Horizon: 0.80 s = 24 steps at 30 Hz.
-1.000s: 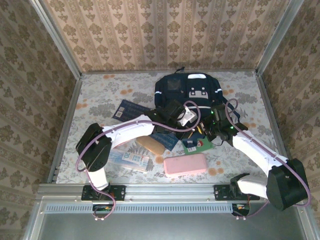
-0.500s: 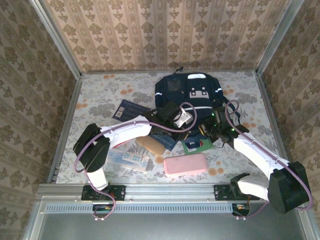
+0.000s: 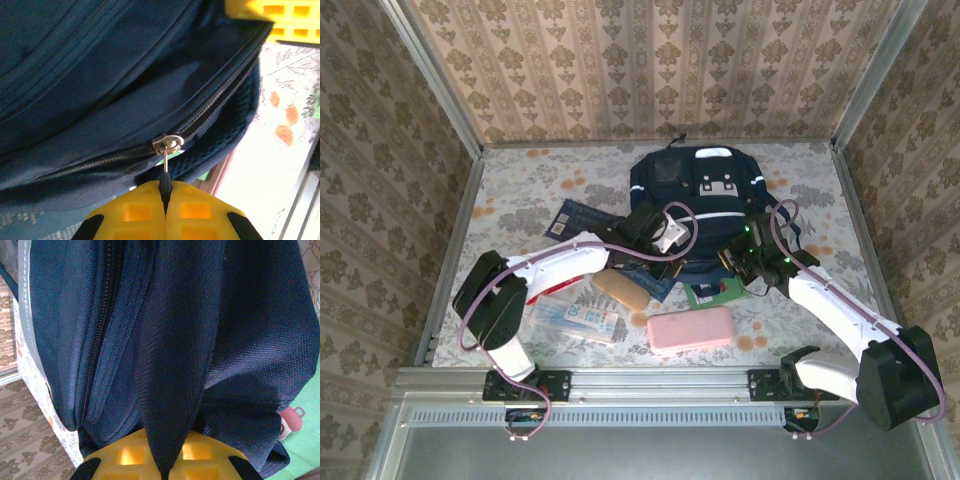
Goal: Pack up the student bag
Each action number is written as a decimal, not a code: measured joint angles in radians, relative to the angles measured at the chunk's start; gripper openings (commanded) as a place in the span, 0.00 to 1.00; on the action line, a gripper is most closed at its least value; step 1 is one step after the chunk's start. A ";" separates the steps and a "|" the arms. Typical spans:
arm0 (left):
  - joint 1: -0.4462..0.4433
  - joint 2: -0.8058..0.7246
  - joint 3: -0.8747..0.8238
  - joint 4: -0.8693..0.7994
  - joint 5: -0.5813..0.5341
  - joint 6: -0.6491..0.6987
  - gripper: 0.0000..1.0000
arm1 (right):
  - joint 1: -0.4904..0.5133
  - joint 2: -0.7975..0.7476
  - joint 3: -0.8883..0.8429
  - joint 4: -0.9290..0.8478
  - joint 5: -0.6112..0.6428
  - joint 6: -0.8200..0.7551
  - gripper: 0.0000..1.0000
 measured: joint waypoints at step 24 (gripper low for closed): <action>-0.001 -0.042 -0.036 0.010 0.024 0.001 0.00 | -0.071 -0.045 0.036 -0.076 0.074 -0.135 0.56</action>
